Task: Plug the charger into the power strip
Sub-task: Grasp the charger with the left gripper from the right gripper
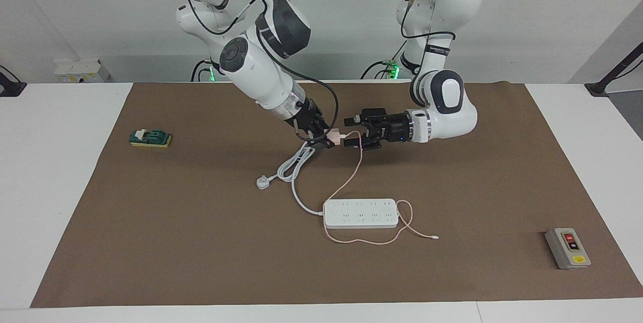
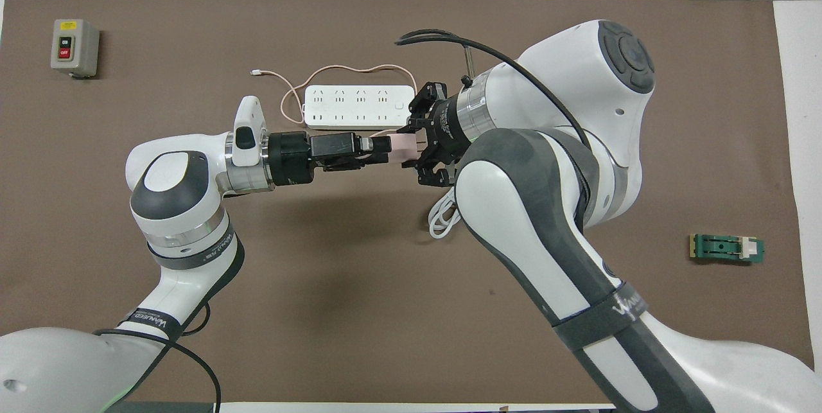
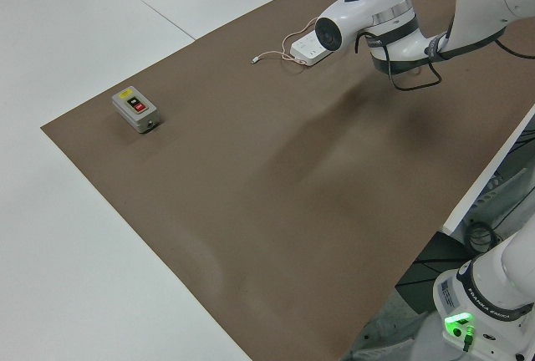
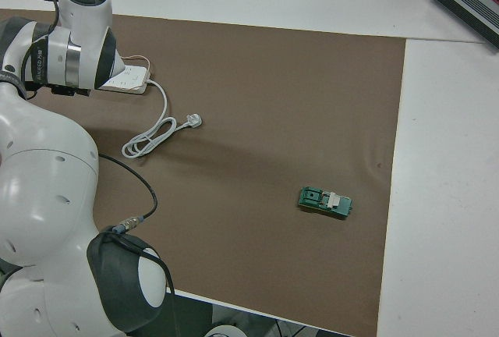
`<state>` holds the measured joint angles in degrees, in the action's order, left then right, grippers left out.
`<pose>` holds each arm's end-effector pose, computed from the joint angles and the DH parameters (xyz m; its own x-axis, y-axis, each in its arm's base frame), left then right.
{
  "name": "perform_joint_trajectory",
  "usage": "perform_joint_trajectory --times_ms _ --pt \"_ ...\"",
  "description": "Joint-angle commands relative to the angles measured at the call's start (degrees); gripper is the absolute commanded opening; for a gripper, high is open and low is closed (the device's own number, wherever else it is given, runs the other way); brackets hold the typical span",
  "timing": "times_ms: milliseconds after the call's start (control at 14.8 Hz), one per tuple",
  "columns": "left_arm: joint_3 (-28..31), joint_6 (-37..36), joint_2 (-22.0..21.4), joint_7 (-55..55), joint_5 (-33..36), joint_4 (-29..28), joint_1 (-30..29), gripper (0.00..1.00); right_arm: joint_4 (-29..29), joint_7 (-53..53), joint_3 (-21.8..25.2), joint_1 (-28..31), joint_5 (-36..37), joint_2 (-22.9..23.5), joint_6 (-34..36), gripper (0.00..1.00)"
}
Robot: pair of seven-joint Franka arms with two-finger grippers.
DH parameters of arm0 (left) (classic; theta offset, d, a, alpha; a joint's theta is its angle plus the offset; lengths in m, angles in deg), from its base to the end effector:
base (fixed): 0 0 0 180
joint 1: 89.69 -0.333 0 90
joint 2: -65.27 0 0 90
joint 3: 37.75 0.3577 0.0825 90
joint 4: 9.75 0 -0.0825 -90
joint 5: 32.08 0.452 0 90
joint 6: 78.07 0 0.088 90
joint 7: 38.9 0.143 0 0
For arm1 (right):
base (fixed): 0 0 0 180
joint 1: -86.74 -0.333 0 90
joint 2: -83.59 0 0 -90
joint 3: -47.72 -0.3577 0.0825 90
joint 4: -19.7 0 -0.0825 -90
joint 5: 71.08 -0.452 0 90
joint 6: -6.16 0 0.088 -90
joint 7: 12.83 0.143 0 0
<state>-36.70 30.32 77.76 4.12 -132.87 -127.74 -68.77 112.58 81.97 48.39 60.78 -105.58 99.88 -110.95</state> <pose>0.5903 -0.3265 0.3652 0.9995 0.0150 0.0280 -0.0268 -0.0738 0.9969 0.6526 0.3638 0.4676 0.1022 -0.8382 -0.5357 -0.9938 -0.1094 -0.0185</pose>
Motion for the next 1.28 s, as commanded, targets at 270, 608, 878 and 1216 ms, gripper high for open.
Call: perform_joint_trajectory --times_ms 270,608,878,1216 --pt "0.71 1.48 0.52 0.75 -1.43 0.75 1.94 0.68 0.98 1.35 0.21 -0.59 1.19 -0.91 -0.75 0.0" --pt "0.71 1.48 0.61 0.66 -1.43 0.84 1.76 0.25 0.98 1.35 0.21 -0.59 1.72 -0.91 -0.58 0.0" --pt "0.71 1.48 0.7 0.66 -1.43 1.8 1.23 0.04 0.98 1.35 0.21 -0.59 1.72 -0.91 -0.58 0.0" --pt "1.5 3.5 0.44 -0.92 -0.46 4.87 -0.26 0.01 0.98 1.61 0.21 -0.59 1.72 -1.0 -0.49 0.01"
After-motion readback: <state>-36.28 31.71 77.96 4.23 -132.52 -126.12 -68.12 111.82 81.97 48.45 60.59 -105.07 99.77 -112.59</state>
